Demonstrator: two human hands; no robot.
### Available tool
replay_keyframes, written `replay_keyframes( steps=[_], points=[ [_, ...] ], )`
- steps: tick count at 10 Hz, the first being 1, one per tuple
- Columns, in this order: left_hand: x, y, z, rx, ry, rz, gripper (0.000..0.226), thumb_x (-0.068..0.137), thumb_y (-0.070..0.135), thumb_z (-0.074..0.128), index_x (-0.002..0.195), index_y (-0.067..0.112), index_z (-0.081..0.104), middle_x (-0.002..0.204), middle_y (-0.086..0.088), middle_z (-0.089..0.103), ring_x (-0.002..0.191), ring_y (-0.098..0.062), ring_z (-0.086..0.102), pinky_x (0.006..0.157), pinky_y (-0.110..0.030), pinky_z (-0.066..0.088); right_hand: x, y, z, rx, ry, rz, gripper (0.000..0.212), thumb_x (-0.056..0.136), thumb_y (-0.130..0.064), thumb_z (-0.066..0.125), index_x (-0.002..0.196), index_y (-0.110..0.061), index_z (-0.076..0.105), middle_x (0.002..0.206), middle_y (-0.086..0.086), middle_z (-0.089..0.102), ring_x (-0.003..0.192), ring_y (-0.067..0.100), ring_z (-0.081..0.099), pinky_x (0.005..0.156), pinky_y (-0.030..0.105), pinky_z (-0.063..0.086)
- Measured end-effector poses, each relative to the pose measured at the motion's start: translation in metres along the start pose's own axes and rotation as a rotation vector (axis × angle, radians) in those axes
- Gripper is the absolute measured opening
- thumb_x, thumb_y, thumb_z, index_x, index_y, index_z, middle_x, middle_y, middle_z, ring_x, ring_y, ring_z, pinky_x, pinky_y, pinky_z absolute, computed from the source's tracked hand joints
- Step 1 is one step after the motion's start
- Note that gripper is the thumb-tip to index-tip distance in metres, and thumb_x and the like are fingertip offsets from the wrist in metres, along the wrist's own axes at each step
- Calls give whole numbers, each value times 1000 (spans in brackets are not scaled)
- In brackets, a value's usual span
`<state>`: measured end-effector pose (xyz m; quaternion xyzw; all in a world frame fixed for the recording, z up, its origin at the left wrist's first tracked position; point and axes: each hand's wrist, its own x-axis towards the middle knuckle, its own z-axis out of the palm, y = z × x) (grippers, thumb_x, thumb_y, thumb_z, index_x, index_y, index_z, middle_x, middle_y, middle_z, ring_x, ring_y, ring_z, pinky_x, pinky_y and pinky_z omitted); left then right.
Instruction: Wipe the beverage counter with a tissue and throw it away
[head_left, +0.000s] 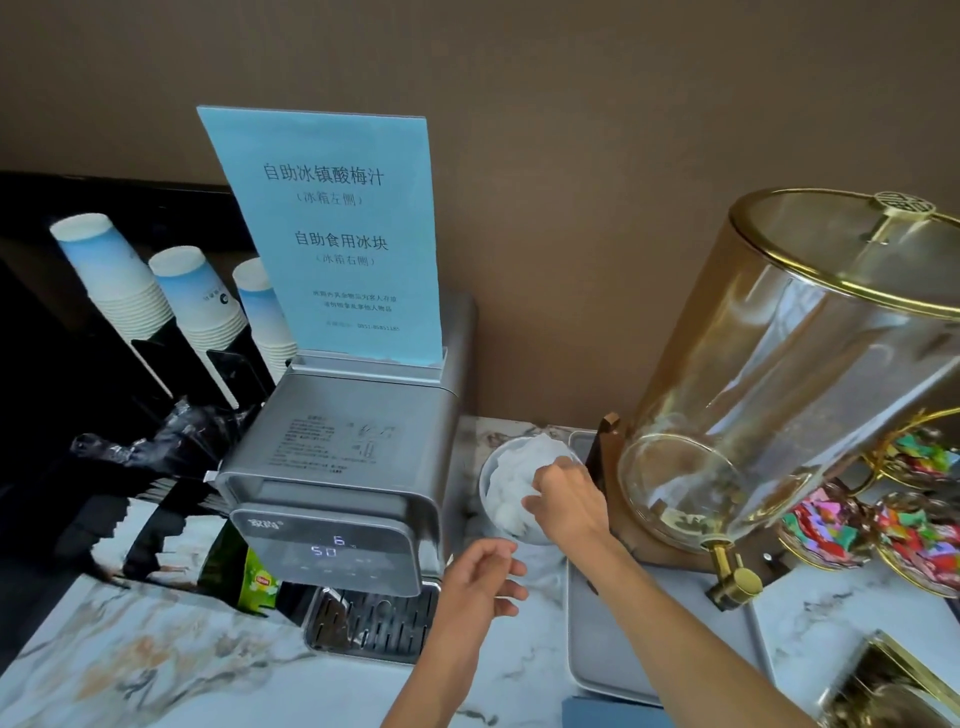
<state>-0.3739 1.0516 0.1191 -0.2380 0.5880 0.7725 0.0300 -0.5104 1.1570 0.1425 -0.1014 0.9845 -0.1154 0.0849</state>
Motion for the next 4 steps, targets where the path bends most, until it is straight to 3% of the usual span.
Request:
replay_keyframes(
  steps=[1,2,3,4],
  points=[
    [-6,8,6,55,2,43,16,100,13,57,95,17,72,84,-5,75,66,-16,68,58,-24,52,-11,7,-12,177,52,-15,41,93,-33,61,128,-11,58,136,8,50,126,27,43,98,40,46],
    [-18,23,19,159,10,176,11,95,22,62,94,30,70,94,-5,72,73,-11,69,65,-21,53,-34,16,-30,373,231,-39,43,93,-34,61,130,-12,58,130,5,55,122,26,48,102,37,41],
    [-37,50,34,240,-12,371,18,86,35,62,102,43,66,108,12,68,103,-12,64,82,-17,49,-65,28,-51,505,405,-57,48,92,-37,62,136,-20,52,135,-2,53,129,18,42,107,31,34],
    [-50,75,43,377,-43,710,40,90,38,60,129,42,51,137,23,49,133,-8,45,104,-17,36,-94,32,-71,556,579,-92,67,89,-56,55,147,-28,37,150,-12,38,138,-9,18,112,29,20]
  ],
)
